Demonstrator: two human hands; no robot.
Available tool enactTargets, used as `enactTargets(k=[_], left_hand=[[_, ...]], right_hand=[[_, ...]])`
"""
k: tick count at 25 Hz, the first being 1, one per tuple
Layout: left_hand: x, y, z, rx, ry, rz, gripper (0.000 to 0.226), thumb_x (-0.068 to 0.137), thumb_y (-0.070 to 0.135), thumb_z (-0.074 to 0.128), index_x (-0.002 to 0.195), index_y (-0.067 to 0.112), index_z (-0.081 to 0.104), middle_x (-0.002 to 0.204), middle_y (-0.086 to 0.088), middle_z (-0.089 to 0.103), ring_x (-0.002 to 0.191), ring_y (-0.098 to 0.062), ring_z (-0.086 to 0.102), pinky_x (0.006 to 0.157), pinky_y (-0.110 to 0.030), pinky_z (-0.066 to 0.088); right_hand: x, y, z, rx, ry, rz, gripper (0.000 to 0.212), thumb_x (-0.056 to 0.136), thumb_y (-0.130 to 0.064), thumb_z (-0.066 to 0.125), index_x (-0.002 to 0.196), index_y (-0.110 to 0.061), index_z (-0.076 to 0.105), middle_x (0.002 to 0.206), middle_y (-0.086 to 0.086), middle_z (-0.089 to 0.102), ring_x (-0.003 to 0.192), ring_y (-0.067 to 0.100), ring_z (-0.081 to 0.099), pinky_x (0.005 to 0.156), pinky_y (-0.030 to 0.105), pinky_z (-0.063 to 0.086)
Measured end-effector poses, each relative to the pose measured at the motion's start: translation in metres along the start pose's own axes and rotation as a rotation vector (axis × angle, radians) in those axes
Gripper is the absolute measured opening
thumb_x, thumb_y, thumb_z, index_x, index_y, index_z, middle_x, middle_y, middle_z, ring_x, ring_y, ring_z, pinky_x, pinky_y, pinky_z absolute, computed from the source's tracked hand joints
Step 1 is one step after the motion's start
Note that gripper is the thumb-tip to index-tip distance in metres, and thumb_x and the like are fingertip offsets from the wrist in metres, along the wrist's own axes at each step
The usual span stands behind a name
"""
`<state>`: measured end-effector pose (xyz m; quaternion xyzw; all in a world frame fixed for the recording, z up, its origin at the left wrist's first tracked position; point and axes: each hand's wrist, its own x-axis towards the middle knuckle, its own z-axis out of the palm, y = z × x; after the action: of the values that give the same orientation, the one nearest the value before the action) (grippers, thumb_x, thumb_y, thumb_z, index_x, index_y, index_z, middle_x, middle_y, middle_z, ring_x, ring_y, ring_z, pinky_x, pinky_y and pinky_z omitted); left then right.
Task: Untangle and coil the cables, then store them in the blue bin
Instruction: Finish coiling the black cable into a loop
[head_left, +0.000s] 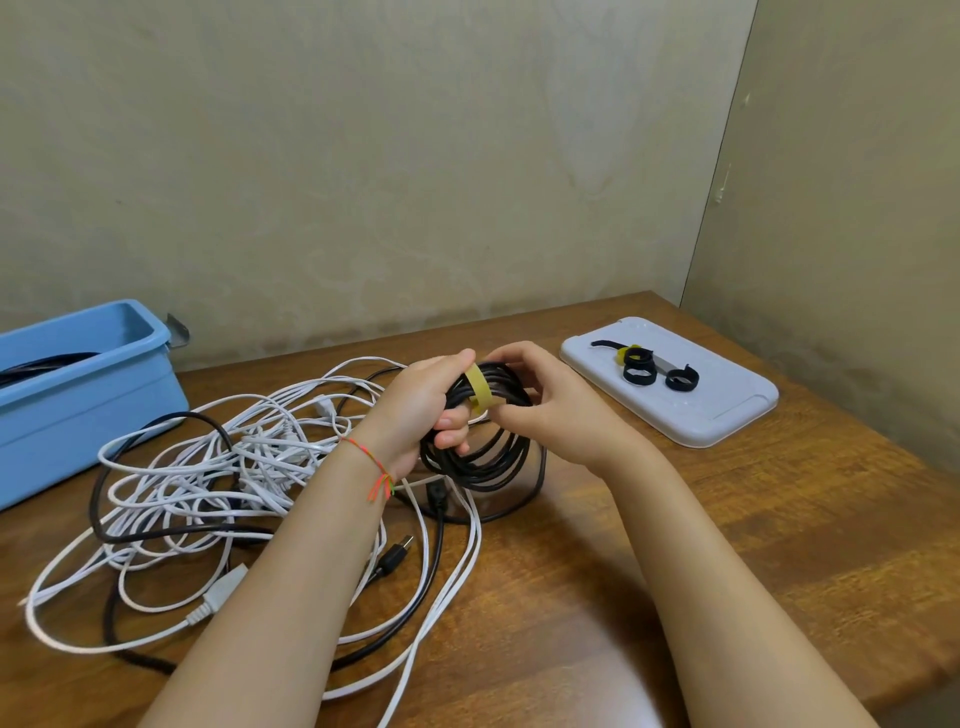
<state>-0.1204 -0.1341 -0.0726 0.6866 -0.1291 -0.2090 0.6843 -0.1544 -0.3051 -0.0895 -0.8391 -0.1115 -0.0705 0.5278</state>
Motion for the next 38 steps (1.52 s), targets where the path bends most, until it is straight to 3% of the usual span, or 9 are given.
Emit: enactTargets(k=[4,8,11,15,18,21,27,33,38], left_hand=[[-0.003,0.0,0.002,0.017,-0.036,0.05,0.033,0.107,0.032,0.04,0.113,0.006,0.058,0.044,0.0,0.028,0.034,-0.014,0.029,0.049,-0.029,0.042],[-0.004,0.0,0.005,0.119,-0.042,0.092,0.035,0.107,0.031,0.039,0.118,0.006,0.06,0.046,-0.002,0.03,0.036,-0.015,0.03,0.048,-0.029,0.043],[-0.005,0.0,0.009,0.2,-0.043,0.107,0.034,0.107,0.031,0.038,0.116,0.008,0.062,0.046,-0.001,0.032,0.038,-0.015,0.03,0.049,-0.029,0.043],[-0.006,0.001,0.015,0.198,-0.054,0.123,0.033,0.107,0.031,0.037,0.119,0.009,0.059,0.046,0.001,0.034,0.039,-0.015,0.03,0.05,-0.029,0.043],[-0.004,0.0,0.022,0.078,-0.003,0.125,0.033,0.105,0.033,0.045,0.128,0.01,0.051,0.05,-0.001,0.036,0.04,-0.015,0.032,0.051,-0.03,0.043],[-0.003,0.0,0.022,-0.029,-0.07,0.091,0.038,0.104,0.034,0.048,0.121,0.001,0.055,0.054,-0.003,0.041,0.038,-0.014,0.034,0.051,-0.03,0.042],[-0.004,0.002,0.01,-0.095,-0.137,-0.025,0.036,0.099,0.034,0.056,0.112,0.001,0.063,0.075,-0.011,0.06,0.035,-0.011,0.039,0.044,-0.025,0.042],[-0.002,0.0,0.004,-0.008,0.045,0.029,0.029,0.095,0.026,0.064,0.104,-0.002,0.065,0.07,-0.008,0.061,0.034,-0.01,0.038,0.041,-0.023,0.038],[-0.004,-0.003,0.012,0.288,-0.015,0.079,0.018,0.096,0.021,0.061,0.098,0.006,0.071,0.058,-0.001,0.063,0.036,-0.013,0.041,0.043,-0.024,0.034]], right_hand=[[-0.001,-0.004,0.001,0.165,0.068,0.037,0.04,0.082,-0.01,0.071,0.116,-0.028,0.059,0.103,-0.002,0.07,0.094,0.012,0.068,0.084,0.033,0.056],[-0.002,-0.008,0.003,0.074,0.054,0.081,0.03,0.083,-0.005,0.068,0.108,-0.022,0.067,0.091,0.001,0.07,0.074,0.008,0.063,0.066,0.025,0.052],[-0.003,-0.008,0.001,0.023,0.009,0.135,0.016,0.083,-0.007,0.068,0.097,-0.015,0.07,0.085,0.01,0.069,0.068,0.013,0.059,0.068,0.033,0.053],[0.001,-0.005,0.012,-0.172,0.219,0.135,0.018,0.082,-0.005,0.064,0.094,-0.019,0.062,0.082,-0.001,0.066,0.078,0.018,0.062,0.071,0.038,0.054],[0.0,-0.004,0.017,-0.201,0.433,-0.002,0.019,0.086,-0.002,0.06,0.098,-0.017,0.061,0.083,-0.004,0.063,0.08,0.015,0.061,0.072,0.041,0.055],[-0.002,-0.002,0.019,-0.19,0.485,-0.07,0.028,0.084,0.003,0.056,0.099,-0.02,0.062,0.083,-0.004,0.064,0.08,0.016,0.061,0.071,0.045,0.054],[-0.002,-0.004,0.021,-0.123,0.351,-0.082,0.04,0.08,0.005,0.058,0.094,-0.032,0.063,0.08,-0.009,0.066,0.081,0.008,0.063,0.074,0.04,0.055],[-0.007,-0.011,-0.015,0.085,-0.094,-0.009,0.041,0.086,-0.015,0.063,0.125,-0.03,0.062,0.117,-0.01,0.066,0.11,0.001,0.061,0.095,0.027,0.053],[-0.009,-0.014,-0.011,0.211,-0.046,-0.041,0.026,0.094,-0.021,0.062,0.119,-0.027,0.069,0.112,-0.007,0.07,0.107,0.007,0.064,0.094,0.028,0.053]])
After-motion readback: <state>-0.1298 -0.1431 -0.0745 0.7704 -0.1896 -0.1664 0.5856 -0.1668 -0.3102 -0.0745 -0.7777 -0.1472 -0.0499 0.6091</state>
